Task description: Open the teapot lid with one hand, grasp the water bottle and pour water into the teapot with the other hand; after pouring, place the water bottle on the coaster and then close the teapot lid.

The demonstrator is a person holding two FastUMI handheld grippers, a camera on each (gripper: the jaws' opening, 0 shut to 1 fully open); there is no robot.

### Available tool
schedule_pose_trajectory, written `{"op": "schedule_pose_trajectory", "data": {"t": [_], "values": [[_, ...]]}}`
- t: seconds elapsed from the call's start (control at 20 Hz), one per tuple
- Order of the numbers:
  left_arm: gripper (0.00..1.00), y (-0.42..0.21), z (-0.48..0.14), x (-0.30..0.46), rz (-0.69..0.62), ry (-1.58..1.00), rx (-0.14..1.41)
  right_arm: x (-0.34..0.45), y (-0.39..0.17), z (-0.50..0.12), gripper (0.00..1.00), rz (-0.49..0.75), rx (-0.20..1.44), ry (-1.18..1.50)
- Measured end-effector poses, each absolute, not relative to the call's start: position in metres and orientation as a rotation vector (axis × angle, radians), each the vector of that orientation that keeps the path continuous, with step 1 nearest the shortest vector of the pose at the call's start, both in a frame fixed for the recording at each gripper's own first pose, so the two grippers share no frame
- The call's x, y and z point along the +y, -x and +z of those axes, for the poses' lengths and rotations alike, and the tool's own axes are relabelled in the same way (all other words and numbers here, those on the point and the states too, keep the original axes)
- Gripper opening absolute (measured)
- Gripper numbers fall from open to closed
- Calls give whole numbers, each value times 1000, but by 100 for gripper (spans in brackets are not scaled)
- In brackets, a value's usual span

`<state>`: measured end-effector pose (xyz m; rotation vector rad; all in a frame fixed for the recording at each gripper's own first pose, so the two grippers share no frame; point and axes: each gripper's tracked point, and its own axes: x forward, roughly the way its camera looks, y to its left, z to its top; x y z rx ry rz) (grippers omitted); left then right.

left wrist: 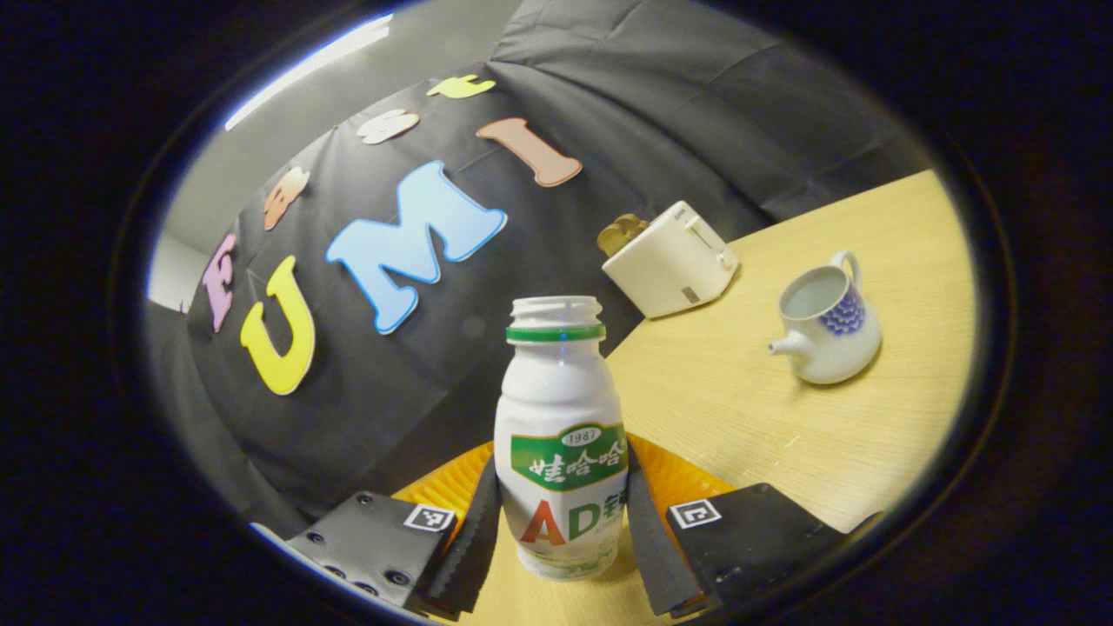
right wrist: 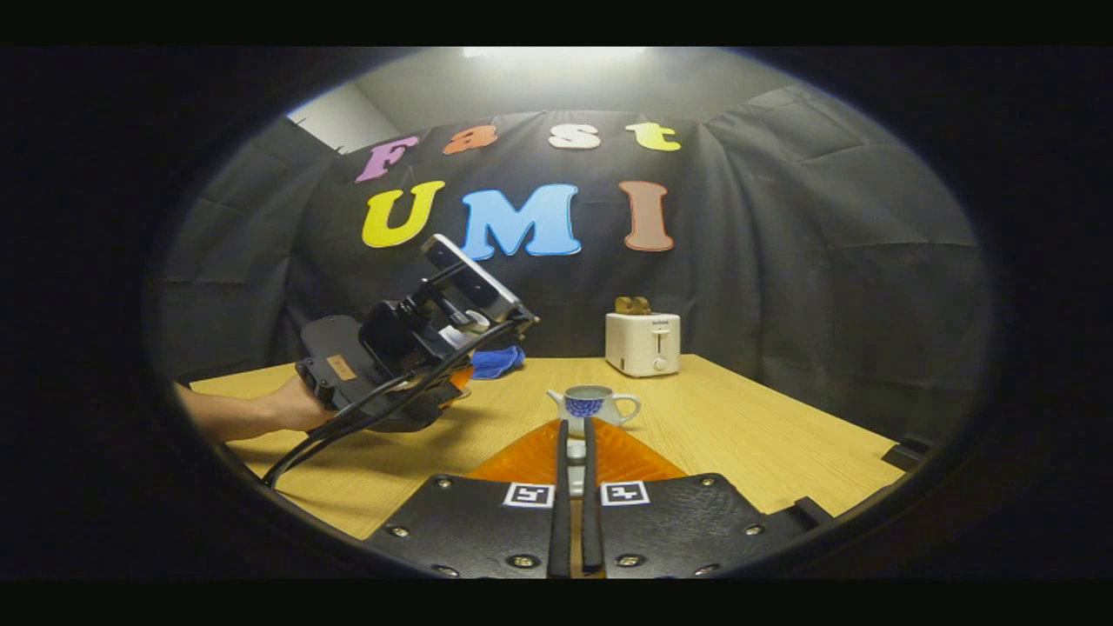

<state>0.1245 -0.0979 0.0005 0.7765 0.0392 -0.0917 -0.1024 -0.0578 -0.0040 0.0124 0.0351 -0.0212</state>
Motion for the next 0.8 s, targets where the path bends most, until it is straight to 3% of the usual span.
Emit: {"op": "schedule_pose_trajectory", "data": {"t": [0.2, 0.25, 0.55, 0.6, 0.75, 0.8], "values": [[80, -126, 3, -117, -85, -941, 3, -68, 109, -3, 5, -43, 30, -25], [80, -129, 1, -121, -87, -978, -1, -71, 111, -3, 1, -49, 28, -27], [80, -131, -9, -144, -146, -1114, 3, -83, 119, -7, 5, -73, 33, -43], [75, -132, -10, -146, -151, -1144, 1, -85, 120, -7, 22, -76, 33, -46], [80, -132, -10, -154, -167, -1215, -2, -87, 120, -6, 22, -77, 26, -52], [80, -131, -8, -156, -172, -1233, -5, -88, 120, -7, 0, -76, 26, -58]]}}
